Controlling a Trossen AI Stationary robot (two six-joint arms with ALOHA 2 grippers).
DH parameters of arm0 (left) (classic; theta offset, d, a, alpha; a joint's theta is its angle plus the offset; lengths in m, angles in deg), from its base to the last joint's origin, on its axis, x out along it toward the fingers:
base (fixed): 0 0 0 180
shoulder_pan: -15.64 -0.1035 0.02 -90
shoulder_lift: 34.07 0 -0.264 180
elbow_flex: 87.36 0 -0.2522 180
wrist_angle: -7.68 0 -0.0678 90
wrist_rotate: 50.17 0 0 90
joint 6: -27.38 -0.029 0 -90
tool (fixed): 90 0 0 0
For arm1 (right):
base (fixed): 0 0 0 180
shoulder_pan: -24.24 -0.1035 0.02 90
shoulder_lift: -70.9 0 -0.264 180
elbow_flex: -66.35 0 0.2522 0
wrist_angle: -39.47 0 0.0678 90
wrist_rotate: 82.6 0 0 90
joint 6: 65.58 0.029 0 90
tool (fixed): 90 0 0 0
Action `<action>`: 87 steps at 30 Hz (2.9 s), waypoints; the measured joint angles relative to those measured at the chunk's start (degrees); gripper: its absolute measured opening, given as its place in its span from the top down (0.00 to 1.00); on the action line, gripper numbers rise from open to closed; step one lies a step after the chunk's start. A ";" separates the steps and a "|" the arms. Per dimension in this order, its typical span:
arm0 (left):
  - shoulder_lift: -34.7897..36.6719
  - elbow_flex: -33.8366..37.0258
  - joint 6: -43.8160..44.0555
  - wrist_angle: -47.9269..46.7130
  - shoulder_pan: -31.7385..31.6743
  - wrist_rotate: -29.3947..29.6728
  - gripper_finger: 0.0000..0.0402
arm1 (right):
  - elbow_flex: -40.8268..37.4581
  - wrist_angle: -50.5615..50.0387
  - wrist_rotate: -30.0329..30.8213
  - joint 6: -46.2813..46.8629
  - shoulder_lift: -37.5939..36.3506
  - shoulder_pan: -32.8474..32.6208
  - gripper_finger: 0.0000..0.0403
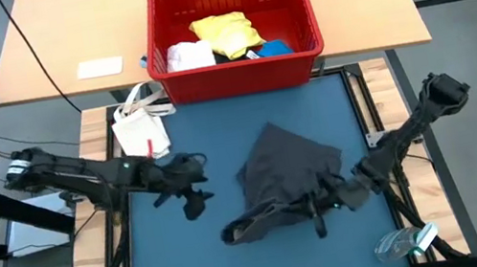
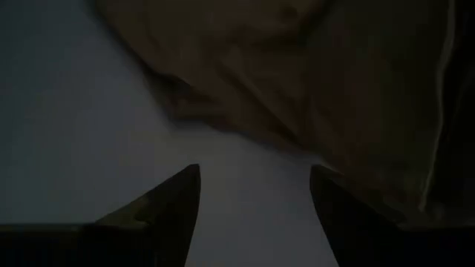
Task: Fold laundry
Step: Fold the gray shorts, then move the gray shorts to the bottom left of the table
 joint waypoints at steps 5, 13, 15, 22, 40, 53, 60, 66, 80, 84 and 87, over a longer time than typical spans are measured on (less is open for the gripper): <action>-5.10 0.00 -6.43 2.50 -0.35 -3.94 0.36 | 0.00 -2.17 22.27 9.66 -0.15 -6.94 0.95; -7.07 0.00 -8.99 6.68 -5.98 -3.97 0.36 | 0.00 -6.26 56.46 17.33 -0.41 -5.37 0.95; -7.07 0.00 -9.88 8.07 -7.71 -4.28 0.36 | 0.01 -6.51 54.51 14.42 -0.70 -2.67 0.95; -7.07 0.00 -12.94 13.95 -11.39 -8.10 0.36 | 0.02 -14.03 39.77 11.28 -0.64 6.40 0.95; -20.00 -0.04 -15.52 35.34 -12.08 -10.63 0.36 | 6.44 -74.17 5.30 29.50 -10.95 23.13 0.95; -34.57 -0.02 -10.53 55.94 -12.48 -12.34 0.36 | 5.04 -83.78 -21.33 41.45 -7.66 28.94 0.77; -37.52 -0.03 0.31 39.70 -15.74 -10.58 0.42 | 14.82 -89.85 -19.35 41.95 -8.83 29.04 0.65; -35.78 -0.27 3.15 25.70 -19.50 -13.75 0.56 | 15.24 -75.69 -22.95 39.81 -7.96 28.52 0.66; -4.28 0.02 1.42 -0.90 -17.94 -14.82 0.70 | 9.13 -44.68 -31.37 35.44 19.41 26.68 0.82; 3.88 0.02 3.71 -5.56 -16.44 -12.06 0.70 | 15.21 -23.24 -37.80 26.34 29.42 26.65 0.88; 8.16 0.00 5.07 -9.07 -14.93 -9.21 0.70 | 23.52 -16.63 -44.11 16.00 35.05 26.62 0.90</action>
